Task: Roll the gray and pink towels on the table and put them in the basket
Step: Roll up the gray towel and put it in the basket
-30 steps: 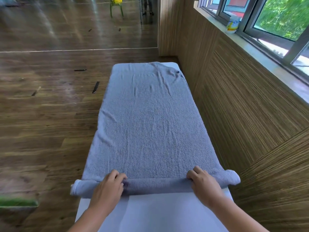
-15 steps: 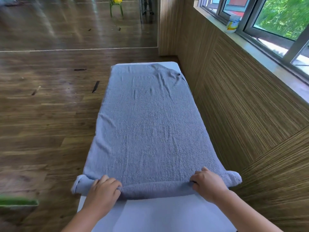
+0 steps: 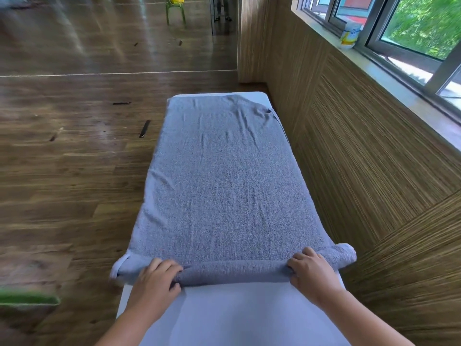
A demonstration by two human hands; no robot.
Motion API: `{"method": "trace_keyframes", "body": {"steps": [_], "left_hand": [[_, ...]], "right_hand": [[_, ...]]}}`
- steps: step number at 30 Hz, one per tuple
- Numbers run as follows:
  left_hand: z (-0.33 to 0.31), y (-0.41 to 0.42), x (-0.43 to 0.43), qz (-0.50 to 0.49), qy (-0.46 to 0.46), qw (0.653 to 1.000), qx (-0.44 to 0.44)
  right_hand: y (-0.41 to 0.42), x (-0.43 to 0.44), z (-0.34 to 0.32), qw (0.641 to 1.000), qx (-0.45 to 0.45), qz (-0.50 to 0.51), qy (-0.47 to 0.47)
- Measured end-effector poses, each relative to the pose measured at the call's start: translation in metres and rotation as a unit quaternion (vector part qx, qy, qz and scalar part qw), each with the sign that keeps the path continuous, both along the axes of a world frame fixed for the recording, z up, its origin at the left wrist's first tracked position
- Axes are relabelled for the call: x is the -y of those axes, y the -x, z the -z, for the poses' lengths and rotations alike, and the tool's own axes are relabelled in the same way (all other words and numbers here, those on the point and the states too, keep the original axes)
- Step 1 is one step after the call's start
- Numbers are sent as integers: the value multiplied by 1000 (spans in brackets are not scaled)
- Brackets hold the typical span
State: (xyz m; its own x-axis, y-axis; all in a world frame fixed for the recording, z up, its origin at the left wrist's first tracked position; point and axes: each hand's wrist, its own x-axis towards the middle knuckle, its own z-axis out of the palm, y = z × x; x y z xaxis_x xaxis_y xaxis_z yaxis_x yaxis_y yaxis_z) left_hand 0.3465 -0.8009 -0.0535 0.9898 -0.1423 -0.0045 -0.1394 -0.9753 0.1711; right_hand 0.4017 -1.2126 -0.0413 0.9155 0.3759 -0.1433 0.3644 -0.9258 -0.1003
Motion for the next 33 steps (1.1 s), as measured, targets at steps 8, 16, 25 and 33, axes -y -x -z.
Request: {"method": "trace_keyframes", "body": {"steps": [8,16,25,33], "left_hand": [[-14,-18,6,-23,-25,999,24],[-7,-14,1,-13,-1,1000,-11],[-6,0,-1,6,-50,999,2],[-15,-17,0,-28,18,997,65]], "right_hand": [[-14,-9,-18,996,-76,47,-25],[1,0,-8,999,-21,-24,-31],[-10,0,-16,997,-66,-7,24],[-17,12,-11,995,-2,56,-82]]}}
